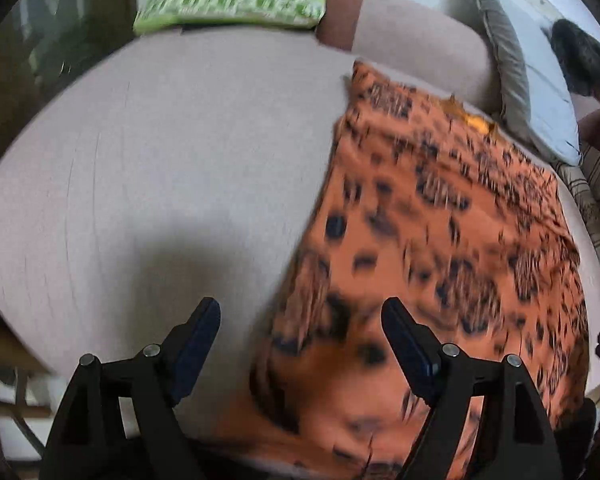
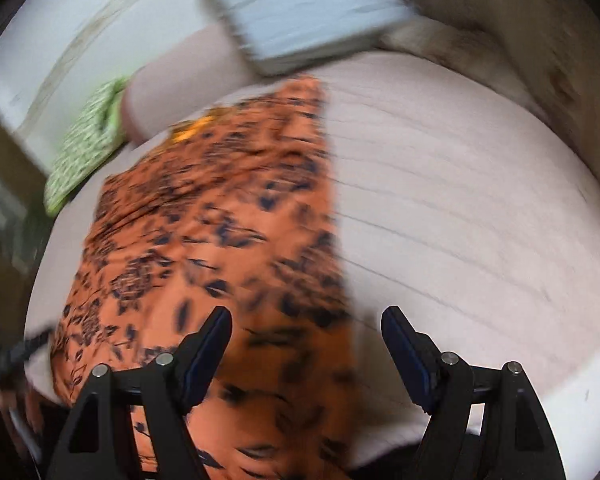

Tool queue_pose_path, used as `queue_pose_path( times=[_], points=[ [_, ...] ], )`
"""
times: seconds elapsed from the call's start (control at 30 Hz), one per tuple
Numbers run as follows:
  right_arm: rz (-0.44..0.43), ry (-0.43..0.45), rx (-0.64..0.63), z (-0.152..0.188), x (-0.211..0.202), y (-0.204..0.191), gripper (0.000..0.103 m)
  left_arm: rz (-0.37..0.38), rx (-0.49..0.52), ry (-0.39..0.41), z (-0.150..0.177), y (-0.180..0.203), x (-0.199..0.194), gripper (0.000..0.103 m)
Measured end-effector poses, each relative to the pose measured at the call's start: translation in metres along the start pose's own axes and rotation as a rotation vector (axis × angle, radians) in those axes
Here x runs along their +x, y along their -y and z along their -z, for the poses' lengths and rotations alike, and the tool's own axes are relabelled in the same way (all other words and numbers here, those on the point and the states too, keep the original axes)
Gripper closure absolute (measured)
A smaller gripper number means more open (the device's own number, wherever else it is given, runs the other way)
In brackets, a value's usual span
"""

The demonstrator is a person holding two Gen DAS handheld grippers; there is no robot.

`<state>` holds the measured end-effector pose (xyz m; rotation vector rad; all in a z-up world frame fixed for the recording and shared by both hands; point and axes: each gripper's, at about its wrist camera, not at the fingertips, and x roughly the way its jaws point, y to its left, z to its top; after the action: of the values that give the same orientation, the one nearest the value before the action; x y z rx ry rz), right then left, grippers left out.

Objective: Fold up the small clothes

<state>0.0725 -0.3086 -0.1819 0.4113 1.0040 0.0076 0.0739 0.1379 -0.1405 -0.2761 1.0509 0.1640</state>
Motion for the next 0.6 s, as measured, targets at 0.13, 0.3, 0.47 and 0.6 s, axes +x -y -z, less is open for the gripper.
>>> queue_pose_path(
  times=[0.13,0.3,0.47,0.6],
  points=[
    [-0.051,-0.083,0.003,0.022,0.009,0.007,0.022,-0.074,0.109,0.001,0.041,0.011,0.007,0.028],
    [-0.092,-0.175,-0.048,0.039,0.012,0.004,0.087,-0.044,0.159,-0.002,0.047,0.03,0.005,0.09],
    [-0.129,-0.148,0.0,0.039,-0.006,0.017,0.095,-0.013,0.125,-0.001,0.045,0.031,-0.001,0.095],
    [-0.117,-0.056,0.084,0.04,-0.022,0.029,0.091,0.024,0.087,0.052,0.054,0.019,-0.013,0.079]
  ],
)
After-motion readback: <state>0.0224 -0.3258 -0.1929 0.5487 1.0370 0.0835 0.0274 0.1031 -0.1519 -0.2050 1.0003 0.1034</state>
